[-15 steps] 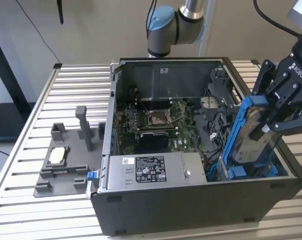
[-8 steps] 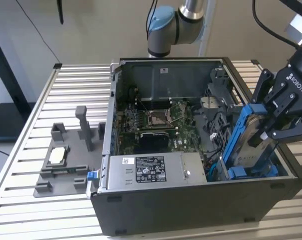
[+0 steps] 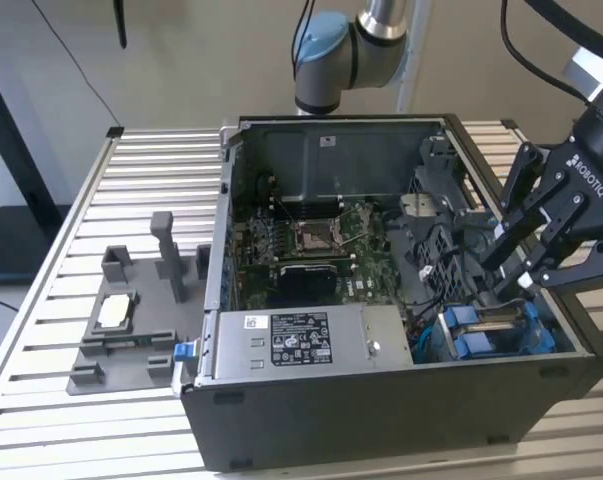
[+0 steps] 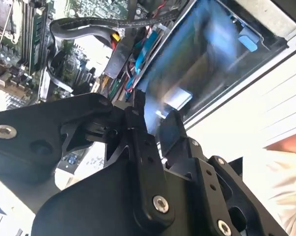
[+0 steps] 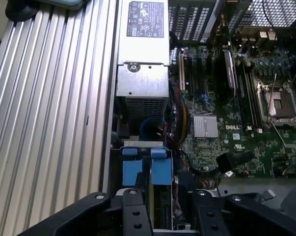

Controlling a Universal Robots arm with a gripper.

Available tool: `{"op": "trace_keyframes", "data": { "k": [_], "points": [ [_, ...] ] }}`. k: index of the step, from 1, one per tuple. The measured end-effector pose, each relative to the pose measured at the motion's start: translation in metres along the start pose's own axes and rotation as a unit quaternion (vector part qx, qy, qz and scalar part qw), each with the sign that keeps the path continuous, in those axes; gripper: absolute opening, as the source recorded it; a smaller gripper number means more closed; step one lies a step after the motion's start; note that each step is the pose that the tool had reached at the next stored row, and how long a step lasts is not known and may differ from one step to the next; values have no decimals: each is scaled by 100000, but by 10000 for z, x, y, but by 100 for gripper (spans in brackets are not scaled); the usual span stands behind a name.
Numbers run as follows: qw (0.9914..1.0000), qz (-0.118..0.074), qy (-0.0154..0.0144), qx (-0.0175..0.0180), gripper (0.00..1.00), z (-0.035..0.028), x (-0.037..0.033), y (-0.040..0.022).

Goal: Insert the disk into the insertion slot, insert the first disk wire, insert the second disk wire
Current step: 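Insert the disk into the insertion slot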

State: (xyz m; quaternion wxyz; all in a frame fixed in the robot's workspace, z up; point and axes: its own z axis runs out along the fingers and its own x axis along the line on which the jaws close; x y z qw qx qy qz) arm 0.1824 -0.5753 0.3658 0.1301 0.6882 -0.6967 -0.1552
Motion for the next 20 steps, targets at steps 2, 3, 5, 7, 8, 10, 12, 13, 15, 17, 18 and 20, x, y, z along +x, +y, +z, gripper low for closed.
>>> {"op": "trace_keyframes", "data": {
  "k": [2, 3, 5, 7, 8, 10, 12, 13, 15, 17, 18, 20],
  "points": [
    [100000, -74, -152, 1, 40, -45, -2, 21],
    [100000, -95, -202, -4, 40, -72, -5, 33],
    [100000, -121, -276, 28, 40, -108, -16, 50],
    [99998, -237, -544, 184, 40, -108, -34, 57],
    [99997, -324, -697, 247, 40, -109, -44, 58],
    [99990, -703, -1138, 403, 40, -109, -51, 58],
    [99972, -1182, -1384, 1501, 40, -108, -55, 59],
    [99959, -1350, -1397, 2125, 40, -108, -55, 58],
    [99911, -1473, -1380, 3711, 40, -105, -56, 68],
    [99834, -1564, -1371, 5371, 40, -91, -59, 98],
    [99831, -1521, -1379, 5432, 40, -88, -59, 106],
    [99831, -1522, -1376, 5441, 40, -86, -59, 111]
  ]
}}
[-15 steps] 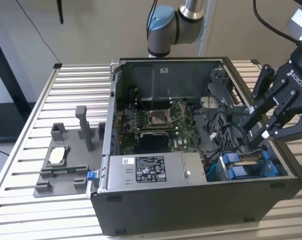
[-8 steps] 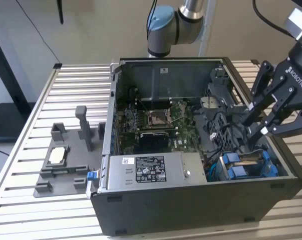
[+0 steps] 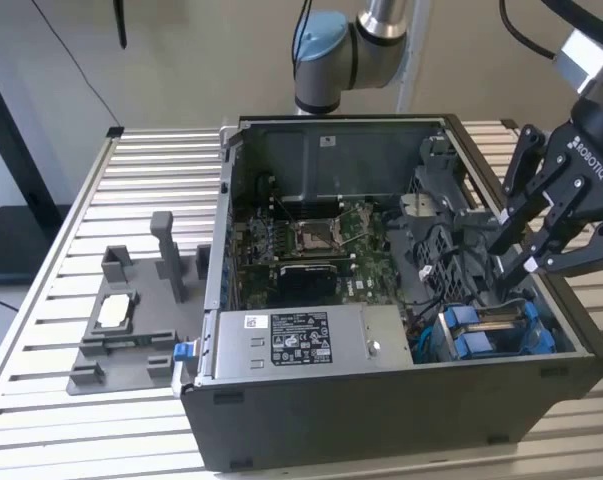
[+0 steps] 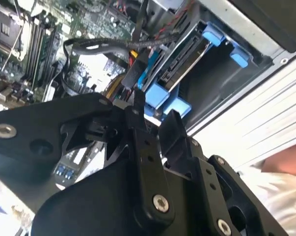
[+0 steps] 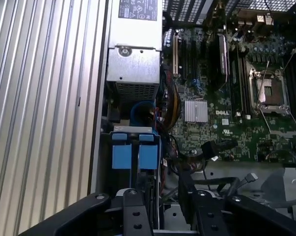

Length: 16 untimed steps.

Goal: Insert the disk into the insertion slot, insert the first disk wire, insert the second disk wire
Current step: 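Insert the disk into the insertion slot, then insert the first disk wire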

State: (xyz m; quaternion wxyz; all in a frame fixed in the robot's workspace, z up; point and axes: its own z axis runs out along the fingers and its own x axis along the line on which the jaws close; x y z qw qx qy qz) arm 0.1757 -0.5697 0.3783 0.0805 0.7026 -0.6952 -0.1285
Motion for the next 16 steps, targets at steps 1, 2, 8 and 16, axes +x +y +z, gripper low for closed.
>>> {"op": "trace_keyframes", "data": {
  "k": [1, 2, 8, 16],
  "points": [
    [100000, 7, -2, 1, 40, 10, -3, 32],
    [100000, 4, 2, 63, 40, 21, -5, 68],
    [99976, -343, -625, 2060, 40, 47, -5, 165],
    [99922, -884, -1102, 3699, 40, -59, -19, 219]
  ]
}}
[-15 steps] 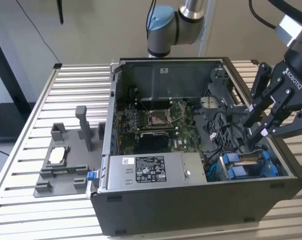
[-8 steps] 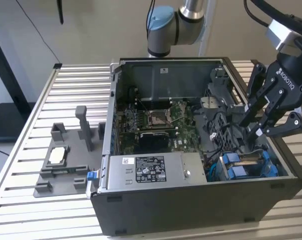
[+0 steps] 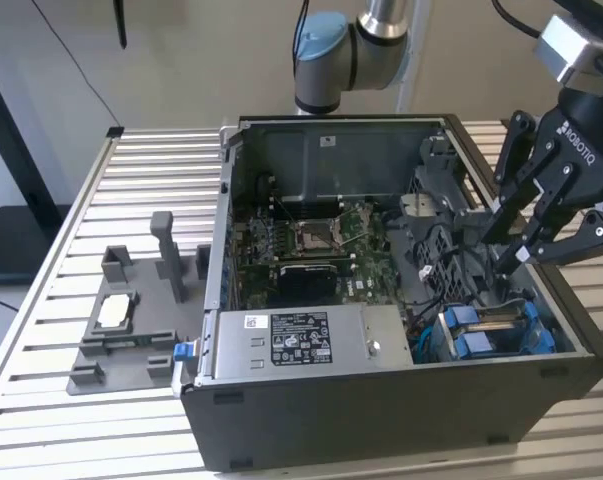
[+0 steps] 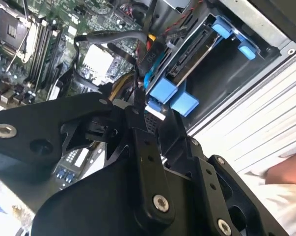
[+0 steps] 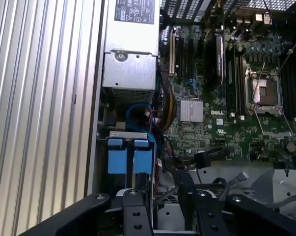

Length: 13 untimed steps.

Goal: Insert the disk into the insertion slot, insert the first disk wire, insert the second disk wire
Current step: 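Insert the first disk wire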

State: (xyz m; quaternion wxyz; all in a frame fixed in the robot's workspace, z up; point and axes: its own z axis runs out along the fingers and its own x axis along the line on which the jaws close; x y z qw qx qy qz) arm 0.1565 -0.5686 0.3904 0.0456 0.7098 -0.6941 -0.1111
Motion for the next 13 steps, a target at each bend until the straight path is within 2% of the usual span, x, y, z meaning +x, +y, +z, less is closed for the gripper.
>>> {"op": "trace_keyframes", "data": {
  "k": [2, 4, 5, 6, 9, 13],
  "points": [
    [99983, -243, -256, 1799, 40, -1, -9, 0],
    [99941, -478, -596, 3359, 40, 0, -17, 2],
    [99918, -592, -833, 3914, 40, 0, -22, 3],
    [99901, -689, -1090, 4267, 40, 2, -27, 4],
    [99866, -924, -1637, 4815, 40, 2, -38, 8],
    [99853, -1115, -1851, 4961, 40, -50, -51, 24]
  ]
}}
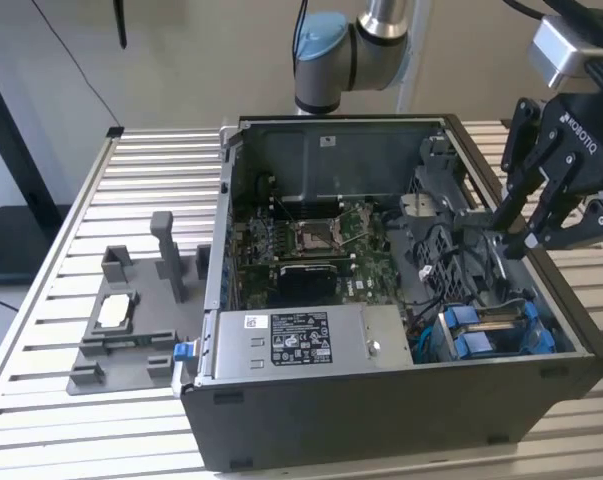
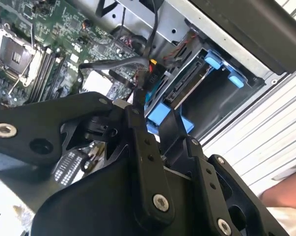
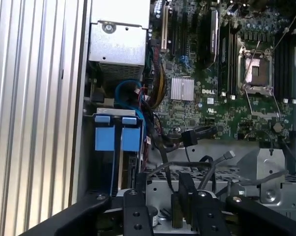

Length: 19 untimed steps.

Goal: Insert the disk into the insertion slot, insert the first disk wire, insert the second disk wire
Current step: 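Insert the first disk wire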

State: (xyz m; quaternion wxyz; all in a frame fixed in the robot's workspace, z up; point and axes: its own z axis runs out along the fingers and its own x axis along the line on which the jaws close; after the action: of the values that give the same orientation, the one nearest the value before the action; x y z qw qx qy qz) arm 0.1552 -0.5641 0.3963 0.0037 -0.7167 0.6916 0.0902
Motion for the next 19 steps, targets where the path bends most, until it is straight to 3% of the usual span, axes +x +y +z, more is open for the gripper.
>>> {"op": "trace_keyframes", "data": {
  "k": [2, 3, 6, 7, 13, 19],
  "points": [
    [100000, -81, -99, 284, 40, -19, -6, 4],
    [99996, -176, -260, 840, 40, -18, -7, 4],
    [99952, -520, -427, 3031, 40, -19, -10, 3],
    [99937, -589, -489, 3479, 40, -18, -10, 2],
    [99903, -536, -997, 4253, 40, -5, -12, 0],
    [99889, 63, -1067, 4591, 40, 55, -25, -8]
  ]
}}
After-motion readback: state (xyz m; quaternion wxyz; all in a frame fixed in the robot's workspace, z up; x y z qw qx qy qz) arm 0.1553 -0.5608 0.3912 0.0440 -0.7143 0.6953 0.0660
